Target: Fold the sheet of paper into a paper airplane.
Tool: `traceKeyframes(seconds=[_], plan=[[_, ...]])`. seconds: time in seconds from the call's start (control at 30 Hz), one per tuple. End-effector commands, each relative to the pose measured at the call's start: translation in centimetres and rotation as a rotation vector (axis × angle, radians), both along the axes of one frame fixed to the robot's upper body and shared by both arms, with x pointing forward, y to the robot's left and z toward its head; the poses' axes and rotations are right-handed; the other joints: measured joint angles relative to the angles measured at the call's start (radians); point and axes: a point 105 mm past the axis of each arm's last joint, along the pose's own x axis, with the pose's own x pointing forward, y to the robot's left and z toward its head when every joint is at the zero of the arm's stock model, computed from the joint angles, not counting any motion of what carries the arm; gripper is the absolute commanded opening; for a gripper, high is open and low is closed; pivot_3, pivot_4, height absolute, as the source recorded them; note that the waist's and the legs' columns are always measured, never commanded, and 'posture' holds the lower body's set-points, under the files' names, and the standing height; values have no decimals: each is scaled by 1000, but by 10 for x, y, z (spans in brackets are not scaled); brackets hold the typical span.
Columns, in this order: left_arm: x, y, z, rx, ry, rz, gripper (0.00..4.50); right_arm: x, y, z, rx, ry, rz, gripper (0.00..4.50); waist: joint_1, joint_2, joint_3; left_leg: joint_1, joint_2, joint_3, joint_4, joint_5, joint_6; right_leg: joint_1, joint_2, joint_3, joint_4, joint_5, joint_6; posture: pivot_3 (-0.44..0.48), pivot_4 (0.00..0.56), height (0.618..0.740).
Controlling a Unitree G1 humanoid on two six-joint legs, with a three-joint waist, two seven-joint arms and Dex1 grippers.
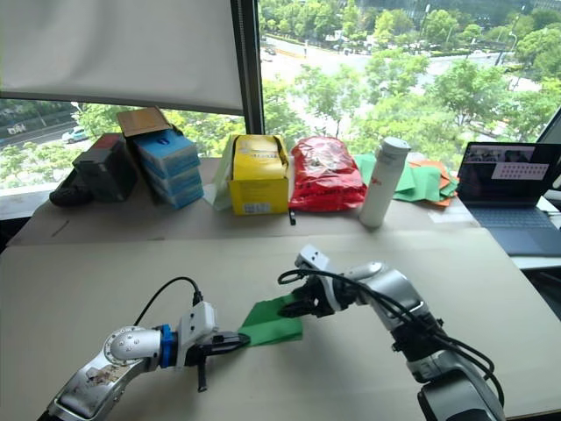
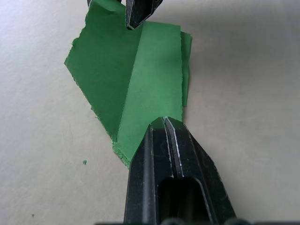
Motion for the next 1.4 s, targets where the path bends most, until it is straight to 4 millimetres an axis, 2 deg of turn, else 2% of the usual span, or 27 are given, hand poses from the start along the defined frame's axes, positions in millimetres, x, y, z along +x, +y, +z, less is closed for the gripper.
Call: traceKeyframes(seconds=[0.03,0.07,0.27,0.4,0.57,0.67,0.73,0.83,0.9,1.0,1.13,1.3,1.4], plan=[[-7,5,-20,62,72,5,0,2,-1,11,34,-36,-4,2520,0,0,0,0,0,0,0,0,0,0,0,0,0,0,0,0,150,740],[-7,5,-20,62,72,5,0,2,-3,11,29,-40,-5,1985,0,0,0,0,0,0,0,0,0,0,0,0,0,0,0,0,150,740],[-8,5,-20,65,71,1,0,0,-6,7,10,-75,10,22,1,0,0,0,-1,0,-4,1,-1,0,-1,0,-2,0,0,0,150,740],[-8,5,-20,67,73,-1,0,-1,-6,6,-2,-121,34,22,1,0,0,0,-1,0,-6,1,-1,0,-1,0,-3,0,0,0,150,740],[-7,6,-19,69,70,0,0,-15,3,27,110,-374,150,22,1,0,0,1,-1,0,-7,1,-1,0,-1,-1,-4,0,0,0,150,740],[-7,8,-18,73,69,5,0,-37,3,42,213,-536,203,22,3,0,0,1,-1,0,-8,2,-2,0,0,-1,-4,0,0,0,150,740],[-7,9,-18,75,69,6,0,-50,1,36,166,-657,262,22,5,0,0,1,-1,0,-9,2,-2,0,0,-1,-4,0,0,0,150,740],[-8,10,-17,79,70,-3,0,-64,-2,15,55,-730,340,22,5,0,0,2,-1,0,-9,2,-3,0,1,0,-4,0,0,0,150,740],[-7,10,-17,82,71,-11,0,-67,-2,7,9,-768,364,22,3,0,0,3,-1,1,-9,2,-3,1,1,-1,-4,0,-1,0,150,740],[-7,10,-16,86,69,-22,0,-60,-3,-2,-40,-797,332,22,2,0,0,5,0,1,-9,3,-4,1,2,0,-3,-1,-2,0,150,740],[-3,11,-12,91,59,-36,0,-62,-10,-25,-124,-733,340,22,6,0,0,5,0,1,-9,3,-4,2,4,-1,-3,-1,-2,0,150,740],[7,21,-1,115,25,-39,0,-68,-12,-32,-131,-671,339,22,10,0,0,4,0,2,-8,3,-4,2,7,-1,-3,-1,-2,0,150,740],[17,28,15,124,-8,-47,0,-70,-15,-37,-145,-627,324,22,10,0,0,5,1,2,-8,3,-4,2,11,-1,-3,-1,-2,0,150,740]])
